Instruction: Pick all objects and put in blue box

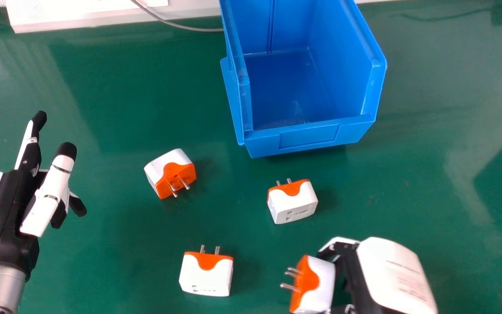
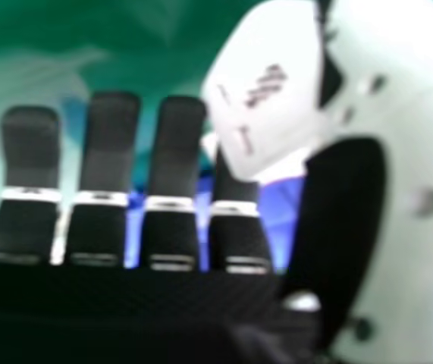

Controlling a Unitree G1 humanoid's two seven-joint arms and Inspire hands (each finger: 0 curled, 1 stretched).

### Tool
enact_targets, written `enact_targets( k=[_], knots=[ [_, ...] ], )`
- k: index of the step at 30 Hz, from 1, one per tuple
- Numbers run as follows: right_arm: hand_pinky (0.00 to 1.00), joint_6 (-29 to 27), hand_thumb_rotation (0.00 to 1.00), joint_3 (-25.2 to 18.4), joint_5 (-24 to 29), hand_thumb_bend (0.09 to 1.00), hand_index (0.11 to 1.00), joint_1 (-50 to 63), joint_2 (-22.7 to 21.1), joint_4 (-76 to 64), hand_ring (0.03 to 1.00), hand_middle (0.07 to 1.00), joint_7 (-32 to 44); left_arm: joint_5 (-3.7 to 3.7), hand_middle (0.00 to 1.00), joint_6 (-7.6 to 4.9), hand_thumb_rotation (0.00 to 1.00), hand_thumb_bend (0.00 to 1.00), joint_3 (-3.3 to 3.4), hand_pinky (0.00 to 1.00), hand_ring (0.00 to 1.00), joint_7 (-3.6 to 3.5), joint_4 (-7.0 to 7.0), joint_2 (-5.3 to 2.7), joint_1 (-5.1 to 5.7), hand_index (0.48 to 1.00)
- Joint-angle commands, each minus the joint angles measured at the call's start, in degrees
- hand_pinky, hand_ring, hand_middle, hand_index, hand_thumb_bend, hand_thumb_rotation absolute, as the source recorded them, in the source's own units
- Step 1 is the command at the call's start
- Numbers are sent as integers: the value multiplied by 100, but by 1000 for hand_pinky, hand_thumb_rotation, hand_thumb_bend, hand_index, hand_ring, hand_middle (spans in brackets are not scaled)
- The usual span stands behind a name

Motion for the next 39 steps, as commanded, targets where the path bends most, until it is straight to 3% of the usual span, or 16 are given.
enact_targets(
  k=[1,6,18,20,24,27,29,31,33,35,39],
  knots=[
    [335,-160,0,159,-47,492,503,121,200,-566,440,531,-128,-13,0,-57,815,400,12,73,0,22,-100,1,-16,1000],
    [335,-442,0,-3,29,493,505,339,151,-1062,435,526,-141,-26,0,-45,815,401,12,46,0,27,-116,-24,-13,1000],
    [335,-1076,0,-655,-5,494,498,-25,63,-1841,430,521,129,55,0,-75,813,404,-45,7,0,104,-112,-68,-32,1000],
    [335,-1145,0,-792,-90,494,498,-276,36,-1852,430,521,221,132,0,-96,813,404,-86,7,0,148,-132,-72,-27,1000],
    [319,-1312,0,-1027,-67,492,502,-720,2,-1745,427,527,338,438,0,-205,812,401,-221,4,0,233,-136,-27,-23,1000],
    [332,-1384,0,-1192,-63,494,493,-1047,-21,-1620,431,520,429,645,0,-257,831,386,-274,3,0,204,-135,118,-39,1000],
    [336,-1383,0,-1309,-27,495,489,-1261,-7,-1554,434,519,518,713,0,-282,840,383,-302,2,0,165,-131,181,-91,1000],
    [338,-1368,0,-1395,11,495,486,-1432,34,-1504,437,520,610,716,0,-324,847,382,-326,1,0,137,-99,190,-150,1000],
    [340,-1344,0,-1486,58,496,485,-1677,66,-1415,438,521,707,663,0,-457,854,381,-353,1,0,135,2,136,-236,1000],
    [341,-1329,0,-1558,77,496,484,-1907,83,-1315,439,521,793,616,0,-570,859,380,-378,1,0,168,79,64,-303,1000],
    [342,-1315,0,-1677,109,496,482,-2444,79,-1000,441,522,938,551,0,-582,866,375,-423,0,0,251,129,-92,-386,1000]
  ],
)
